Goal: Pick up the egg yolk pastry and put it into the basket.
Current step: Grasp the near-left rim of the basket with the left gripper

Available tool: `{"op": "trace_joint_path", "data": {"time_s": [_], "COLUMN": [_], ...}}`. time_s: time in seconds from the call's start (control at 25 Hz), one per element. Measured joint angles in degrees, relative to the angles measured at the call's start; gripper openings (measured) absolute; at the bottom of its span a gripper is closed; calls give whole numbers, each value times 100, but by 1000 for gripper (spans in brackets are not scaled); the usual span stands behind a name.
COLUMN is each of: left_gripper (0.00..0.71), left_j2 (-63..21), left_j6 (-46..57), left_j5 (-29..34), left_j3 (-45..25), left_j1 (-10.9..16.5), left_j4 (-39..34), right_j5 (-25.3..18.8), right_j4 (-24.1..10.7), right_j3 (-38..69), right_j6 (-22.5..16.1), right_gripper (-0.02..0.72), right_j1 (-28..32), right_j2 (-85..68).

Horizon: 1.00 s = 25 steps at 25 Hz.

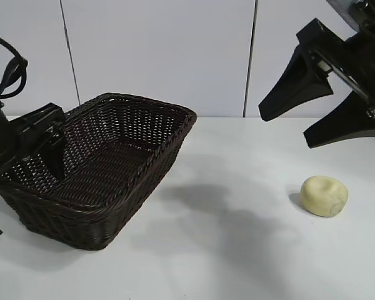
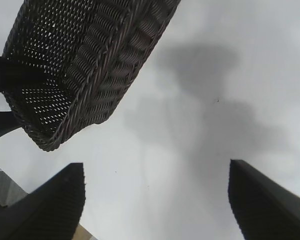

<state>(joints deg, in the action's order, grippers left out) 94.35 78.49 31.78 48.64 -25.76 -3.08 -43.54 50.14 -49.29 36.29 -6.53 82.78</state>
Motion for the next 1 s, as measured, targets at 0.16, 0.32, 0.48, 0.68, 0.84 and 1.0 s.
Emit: {"op": "trace_joint_path", "data": {"time_s": [0.16, 0.32, 0.48, 0.68, 0.84, 1.0], "left_gripper": [549, 540, 539, 437, 288, 141], "left_j2": [0, 0, 0, 0, 0, 0], "left_j6": [0, 0, 0, 0, 4, 100], "left_j5": [0, 40, 44, 58, 83, 87], "left_j3": [0, 0, 0, 0, 0, 0], "left_j1": [0, 0, 0, 0, 0, 0], "left_j4": [0, 0, 0, 0, 0, 12], "right_j5": [0, 0, 0, 0, 0, 0], "right_j4": [0, 0, 0, 0, 0, 0], "right_j3": [0, 0, 0, 0, 0, 0], "right_j6": [0, 0, 0, 0, 0, 0], "right_gripper": [570, 570, 570, 570, 570, 570], "right_j1": [0, 0, 0, 0, 0, 0], "right_j2": [0, 0, 0, 0, 0, 0]}}
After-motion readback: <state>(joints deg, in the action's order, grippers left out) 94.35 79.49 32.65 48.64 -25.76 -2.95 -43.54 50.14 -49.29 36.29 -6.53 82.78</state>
